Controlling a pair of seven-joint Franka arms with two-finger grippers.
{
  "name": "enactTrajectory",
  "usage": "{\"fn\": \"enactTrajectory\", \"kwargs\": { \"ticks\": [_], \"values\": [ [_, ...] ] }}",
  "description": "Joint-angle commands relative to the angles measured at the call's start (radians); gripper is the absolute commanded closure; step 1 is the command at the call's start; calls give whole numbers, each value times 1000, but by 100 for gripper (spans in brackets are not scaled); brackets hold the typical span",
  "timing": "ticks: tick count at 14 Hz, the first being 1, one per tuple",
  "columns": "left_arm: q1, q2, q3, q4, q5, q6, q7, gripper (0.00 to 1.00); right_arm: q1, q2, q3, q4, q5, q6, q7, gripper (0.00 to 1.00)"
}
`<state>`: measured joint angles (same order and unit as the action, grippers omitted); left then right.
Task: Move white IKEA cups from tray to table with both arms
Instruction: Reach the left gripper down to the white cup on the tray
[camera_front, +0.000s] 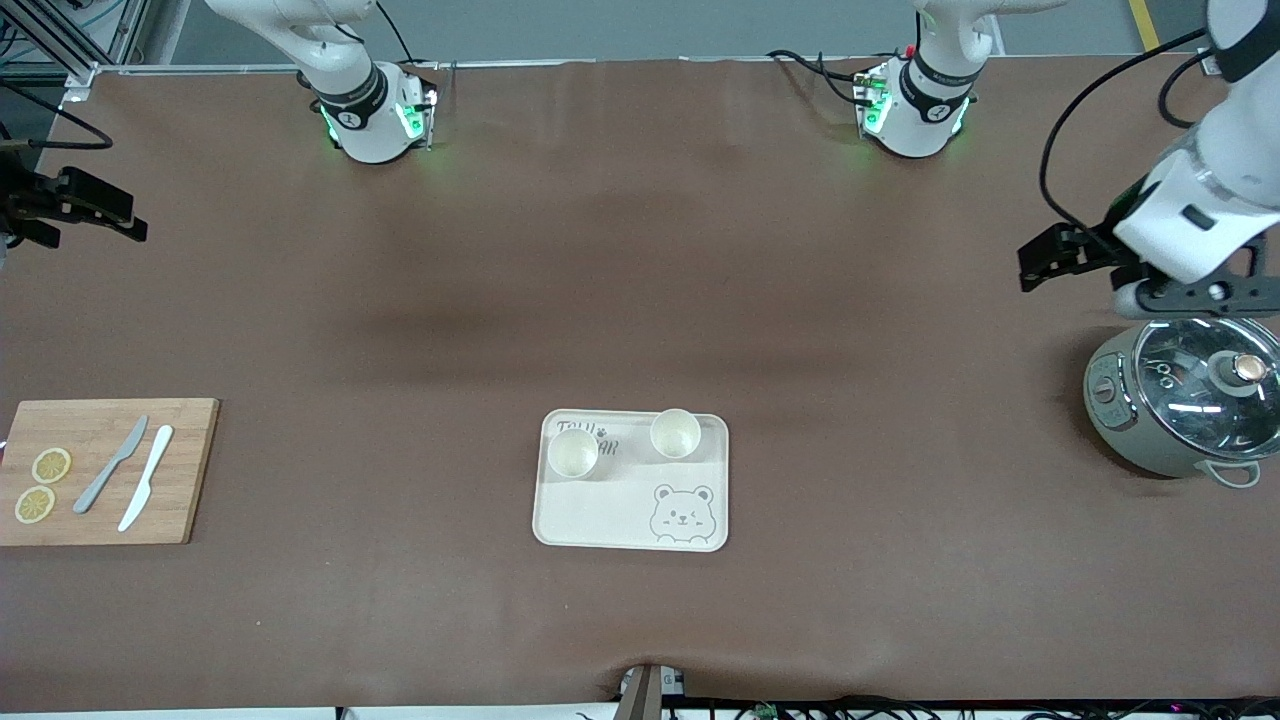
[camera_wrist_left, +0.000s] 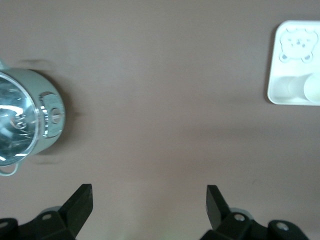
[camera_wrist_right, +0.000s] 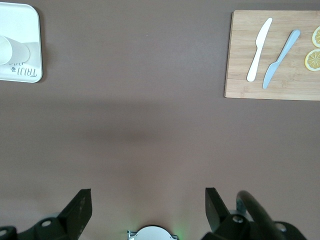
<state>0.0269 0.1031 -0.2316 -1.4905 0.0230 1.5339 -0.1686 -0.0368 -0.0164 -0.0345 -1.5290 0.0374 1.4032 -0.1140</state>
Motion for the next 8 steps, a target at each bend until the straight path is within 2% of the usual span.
{"fn": "enactTrajectory", "kwargs": {
  "ticks": [1, 3, 8],
  "values": [
    [-1, 41, -64, -13, 21, 44, -73, 0, -15, -11, 10, -10, -1, -1, 1, 0],
    [-7, 65, -125, -57, 23, 113, -171, 0, -15, -11, 10, -10, 1, -1, 1, 0],
    [-149, 154, -133, -96, 44, 212, -414, 0, -20, 3, 10, 19, 4, 11, -1, 0]
  ]
}}
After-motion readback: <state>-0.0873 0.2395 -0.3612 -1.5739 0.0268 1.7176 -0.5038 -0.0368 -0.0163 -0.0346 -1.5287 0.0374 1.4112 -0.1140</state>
